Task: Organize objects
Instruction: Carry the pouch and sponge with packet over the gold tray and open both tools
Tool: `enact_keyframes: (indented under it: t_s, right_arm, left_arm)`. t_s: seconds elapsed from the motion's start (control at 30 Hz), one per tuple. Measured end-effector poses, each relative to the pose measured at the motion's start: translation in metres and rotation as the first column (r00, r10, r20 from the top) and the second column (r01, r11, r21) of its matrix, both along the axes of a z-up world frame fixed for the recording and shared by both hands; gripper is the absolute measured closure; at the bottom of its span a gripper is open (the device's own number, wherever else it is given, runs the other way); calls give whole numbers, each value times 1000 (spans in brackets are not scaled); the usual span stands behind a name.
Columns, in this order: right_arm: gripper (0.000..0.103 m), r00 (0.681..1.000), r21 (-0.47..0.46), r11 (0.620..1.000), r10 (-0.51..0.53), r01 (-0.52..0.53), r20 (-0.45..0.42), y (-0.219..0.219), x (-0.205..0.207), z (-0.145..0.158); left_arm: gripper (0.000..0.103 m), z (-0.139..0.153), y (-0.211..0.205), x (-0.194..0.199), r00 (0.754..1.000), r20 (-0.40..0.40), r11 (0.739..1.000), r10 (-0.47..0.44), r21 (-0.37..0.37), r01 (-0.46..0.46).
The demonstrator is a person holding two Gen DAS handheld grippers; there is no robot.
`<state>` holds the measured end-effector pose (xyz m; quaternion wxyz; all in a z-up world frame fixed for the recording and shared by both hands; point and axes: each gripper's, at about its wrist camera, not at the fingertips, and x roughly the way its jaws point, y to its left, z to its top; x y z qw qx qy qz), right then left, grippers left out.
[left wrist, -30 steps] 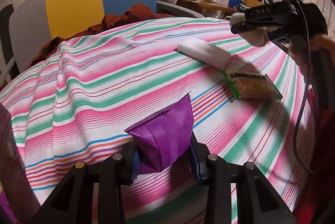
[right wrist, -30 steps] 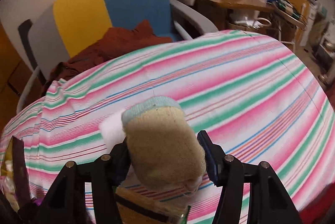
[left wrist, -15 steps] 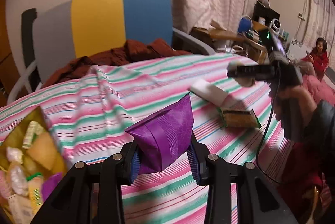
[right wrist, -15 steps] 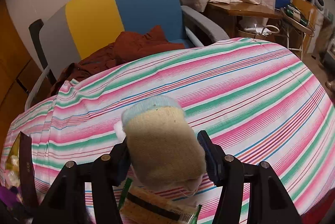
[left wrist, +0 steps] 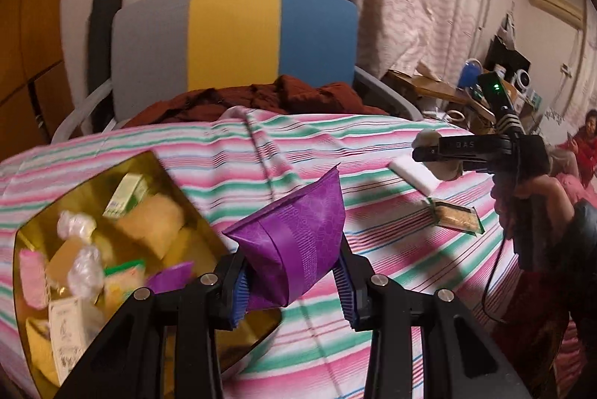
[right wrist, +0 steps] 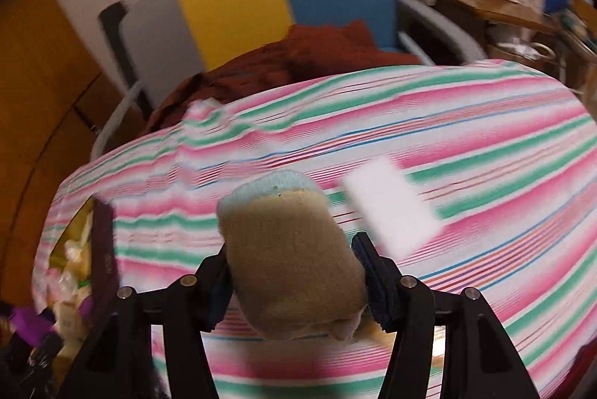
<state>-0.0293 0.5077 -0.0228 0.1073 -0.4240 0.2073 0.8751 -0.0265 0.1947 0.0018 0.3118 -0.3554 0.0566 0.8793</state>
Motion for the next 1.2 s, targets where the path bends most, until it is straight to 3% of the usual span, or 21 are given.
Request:
enact_keyframes:
  t_s: [0.23,0.37,0.6,0.73,0.93,1.03,1.07,1.2]
  right_arm:
    - [43,976,-53,977,200,-205,-85,-96,-10,23]
    - [43,938,-86,940,318,-331,-137,-155,-13,32]
    - [37,888,-133,883,426,-450,-175,-234,-22,27]
    - [27,886,-162,873,436,-459,-158,-252,-23,16]
    - [25,888,-182,870,437,-458,-144,-257,-14,9]
    - [23,891,-173,875,432,-452,-140,-256,-8,8]
    - [23,890,-168,876,433,-453,-140,-257,-7,8]
    - [22,886,-128,879,443,-460,-141,-262,-1,10]
  left_arm:
    - [64,2,-64,-8,992,27,990,125,58,-127]
    - [64,3,-109,-19,974,42,971,224,82,-227]
    - [64,0,-161,-43,932,101,927,348,114,-358]
    - [63,1,-163,-58,926,123,917,357,141,-372]
    - [62,3,-147,-89,921,158,913,356,150,-379]
    - [45,5,-137,-101,930,170,920,326,170,-353]
    - [33,3,-133,-106,926,179,921,333,151,-360]
    - [33,3,-136,-105,909,182,906,374,139,-401]
